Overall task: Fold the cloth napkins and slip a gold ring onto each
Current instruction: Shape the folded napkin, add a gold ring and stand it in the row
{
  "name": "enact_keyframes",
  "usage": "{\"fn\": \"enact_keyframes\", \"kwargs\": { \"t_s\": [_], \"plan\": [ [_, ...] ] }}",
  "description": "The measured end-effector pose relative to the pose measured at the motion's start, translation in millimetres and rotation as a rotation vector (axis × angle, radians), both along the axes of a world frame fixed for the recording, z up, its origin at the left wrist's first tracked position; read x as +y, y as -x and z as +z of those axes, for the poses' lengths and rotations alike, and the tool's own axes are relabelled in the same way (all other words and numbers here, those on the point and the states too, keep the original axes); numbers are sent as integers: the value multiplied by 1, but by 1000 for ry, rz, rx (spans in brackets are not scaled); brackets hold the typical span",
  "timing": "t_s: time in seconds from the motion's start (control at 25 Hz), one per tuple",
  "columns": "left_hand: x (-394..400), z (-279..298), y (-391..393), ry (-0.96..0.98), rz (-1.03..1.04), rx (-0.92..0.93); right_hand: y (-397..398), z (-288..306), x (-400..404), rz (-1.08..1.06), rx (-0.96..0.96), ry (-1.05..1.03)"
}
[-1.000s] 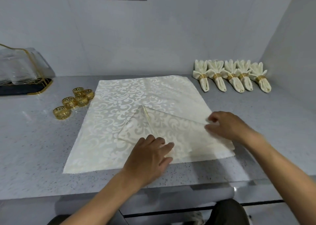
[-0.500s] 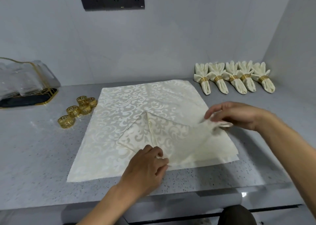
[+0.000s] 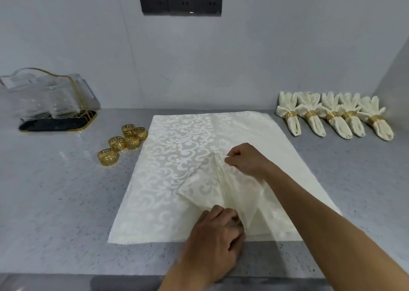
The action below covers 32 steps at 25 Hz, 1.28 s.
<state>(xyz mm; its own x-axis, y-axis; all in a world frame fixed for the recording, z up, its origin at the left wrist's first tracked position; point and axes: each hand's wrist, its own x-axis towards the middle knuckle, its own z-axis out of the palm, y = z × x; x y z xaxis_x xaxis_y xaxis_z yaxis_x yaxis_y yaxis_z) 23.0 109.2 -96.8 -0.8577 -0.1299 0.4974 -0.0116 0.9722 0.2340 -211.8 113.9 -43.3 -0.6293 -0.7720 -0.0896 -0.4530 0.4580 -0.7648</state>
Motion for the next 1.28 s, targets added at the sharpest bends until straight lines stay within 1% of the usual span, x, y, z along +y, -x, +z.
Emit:
{"fn": "enact_keyframes", "kwargs": {
  "t_s": [0.08,0.16,0.24,0.32,0.4,0.44,0.56,0.64,0.72,0.76,0.84,0.88,0.92,0.96,1.0,1.04,1.08,1.12,1.16,1.28],
  "plan": [
    [-1,-2,1,4,7,3,-3,-7,-3,-11,16,72],
    [0,-2,1,39,24,6,-5,-10,-5,1,70,122],
    [2,-1,0,80,38,17,-6,-14,-7,10,138,139],
    [2,-3,0,60,54,59,-6,-18,-10,-12,197,154],
    [2,-2,-2,-31,88,89,-6,-21,-11,-30,231,149],
    [2,-1,-3,-46,85,82,-6,-21,-12,-27,237,134],
    [4,0,-5,17,45,30,-6,-22,-13,14,258,77],
    [4,1,-4,11,66,7,-7,-19,-11,-15,326,83],
    [6,2,-4,-19,68,0,-13,-9,-3,-120,430,122],
    [8,5,-5,-47,57,10,-20,-1,6,-166,446,161],
    [5,17,-8,-166,41,68,-40,10,34,-212,429,231],
    [-2,24,-10,-225,76,109,-53,12,53,-227,422,239],
    [-14,30,-10,-261,156,133,-66,11,72,-243,420,226],
    [-30,35,-9,-283,266,116,-80,8,89,-259,419,191],
    [-49,37,-8,-301,373,56,-93,2,103,-268,415,140],
    [-65,39,-7,-325,460,-49,-103,-3,111,-267,400,92],
    [-75,42,-6,-345,504,-163,-110,-8,115,-259,378,55],
    [-79,43,-6,-355,500,-238,-112,-11,116,-247,356,33],
    [-78,44,-7,-379,470,-263,-110,-13,115,-239,342,24],
    [-54,52,-16,-549,327,-236,-87,-10,114,-230,355,26]
  ]
}}
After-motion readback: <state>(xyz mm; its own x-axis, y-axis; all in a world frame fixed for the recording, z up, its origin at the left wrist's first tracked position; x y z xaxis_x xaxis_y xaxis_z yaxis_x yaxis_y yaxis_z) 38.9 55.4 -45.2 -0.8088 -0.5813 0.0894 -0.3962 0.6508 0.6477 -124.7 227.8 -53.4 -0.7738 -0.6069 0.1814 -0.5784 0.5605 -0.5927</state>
